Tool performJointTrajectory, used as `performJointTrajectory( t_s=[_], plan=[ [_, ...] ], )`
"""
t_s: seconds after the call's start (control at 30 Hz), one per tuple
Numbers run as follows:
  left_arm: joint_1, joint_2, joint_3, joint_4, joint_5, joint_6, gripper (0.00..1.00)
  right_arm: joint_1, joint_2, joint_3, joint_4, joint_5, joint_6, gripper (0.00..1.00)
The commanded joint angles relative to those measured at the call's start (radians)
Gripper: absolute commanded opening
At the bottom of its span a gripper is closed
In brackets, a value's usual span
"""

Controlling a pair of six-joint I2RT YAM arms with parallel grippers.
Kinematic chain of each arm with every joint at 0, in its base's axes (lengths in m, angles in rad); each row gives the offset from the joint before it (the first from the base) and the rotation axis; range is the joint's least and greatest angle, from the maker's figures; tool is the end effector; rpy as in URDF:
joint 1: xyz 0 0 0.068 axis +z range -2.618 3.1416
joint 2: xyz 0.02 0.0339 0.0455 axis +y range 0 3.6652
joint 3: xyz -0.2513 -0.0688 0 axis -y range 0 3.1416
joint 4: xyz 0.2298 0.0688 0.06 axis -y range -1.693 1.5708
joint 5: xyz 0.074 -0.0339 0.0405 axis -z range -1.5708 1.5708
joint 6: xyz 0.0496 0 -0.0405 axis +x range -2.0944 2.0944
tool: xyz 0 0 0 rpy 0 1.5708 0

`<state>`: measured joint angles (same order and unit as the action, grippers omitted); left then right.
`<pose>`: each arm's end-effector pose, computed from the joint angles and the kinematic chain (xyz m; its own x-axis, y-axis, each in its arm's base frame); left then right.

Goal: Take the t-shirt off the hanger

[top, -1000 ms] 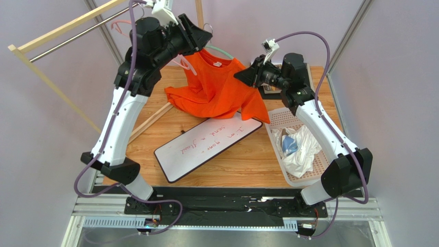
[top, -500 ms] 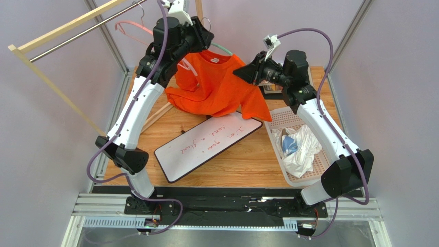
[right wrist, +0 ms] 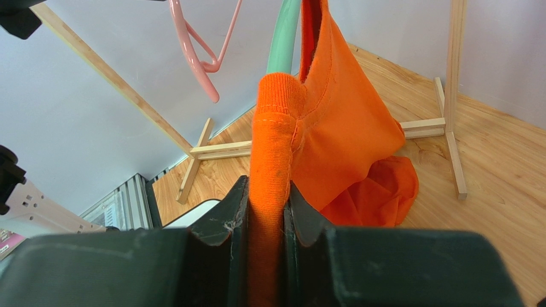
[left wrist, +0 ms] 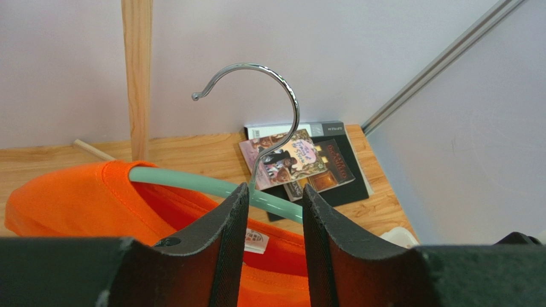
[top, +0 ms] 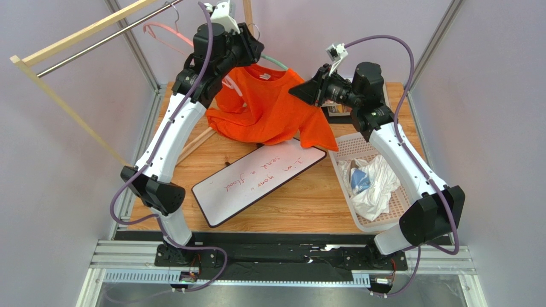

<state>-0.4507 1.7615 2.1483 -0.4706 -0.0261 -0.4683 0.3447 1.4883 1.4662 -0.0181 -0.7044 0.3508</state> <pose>0.3435 -0.1648 0.4922 -0.2532 -0.3787 -0.8902 0.3337 0.8295 -0.4478 0.3111 0.1458 0.4144 -0.3333 0.1586 -0.9294 -0.8007 0.4728 0.3678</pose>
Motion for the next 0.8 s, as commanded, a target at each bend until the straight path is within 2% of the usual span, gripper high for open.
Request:
performJointTrajectory(
  t_s=[0.0,0.17,0.23,0.27,0.3,0.37,0.4,0.47,0.5,0.6,0.63,0.67,0.7,0.77],
  plan=[
    [0.006,0.038,0.054,0.040,0.020,0.004,0.41,-0.001,-0.060,0.022,0.145,-0.029,-0.010,0.00],
    [0.006,0.038,0.032,0.041,0.043,-0.016,0.38,0.000,-0.046,0.045,0.161,-0.049,0.000,0.00],
    [0.006,0.038,0.031,0.043,0.035,-0.010,0.33,0.000,-0.043,0.049,0.168,-0.056,0.004,0.00],
    [0.006,0.036,0.033,0.046,0.032,-0.009,0.30,0.000,-0.039,0.049,0.170,-0.059,0.001,0.00],
    [0.006,0.036,0.042,0.046,0.028,-0.003,0.20,0.000,-0.036,0.051,0.170,-0.061,0.002,0.00],
    [0.006,0.036,0.054,0.046,0.028,0.003,0.08,0.000,-0.036,0.051,0.156,-0.049,-0.009,0.00],
    [0.006,0.035,0.067,0.047,-0.024,0.005,0.00,0.000,-0.034,0.052,0.147,-0.046,-0.013,0.00],
    [0.004,0.021,0.073,0.044,-0.086,-0.009,0.00,0.002,-0.037,0.054,0.103,-0.015,-0.044,0.00],
    [0.004,0.015,0.071,0.049,-0.142,-0.015,0.00,0.005,-0.037,0.055,0.081,0.005,-0.056,0.06],
    [0.004,0.000,0.074,0.070,-0.196,-0.029,0.00,0.007,-0.034,0.063,0.041,0.017,-0.079,0.10],
    [0.004,-0.003,0.079,0.075,-0.204,-0.033,0.00,0.010,-0.034,0.066,0.032,0.029,-0.084,0.14],
    [0.004,-0.004,0.090,0.079,-0.207,-0.041,0.00,0.011,-0.036,0.071,0.014,0.058,-0.088,0.22],
    [0.004,-0.002,0.094,0.081,-0.213,-0.046,0.00,0.014,-0.036,0.074,-0.020,0.075,-0.098,0.42],
    [0.004,0.000,0.104,0.085,-0.219,-0.064,0.00,0.016,-0.039,0.083,-0.074,0.132,-0.108,0.56]
  ],
)
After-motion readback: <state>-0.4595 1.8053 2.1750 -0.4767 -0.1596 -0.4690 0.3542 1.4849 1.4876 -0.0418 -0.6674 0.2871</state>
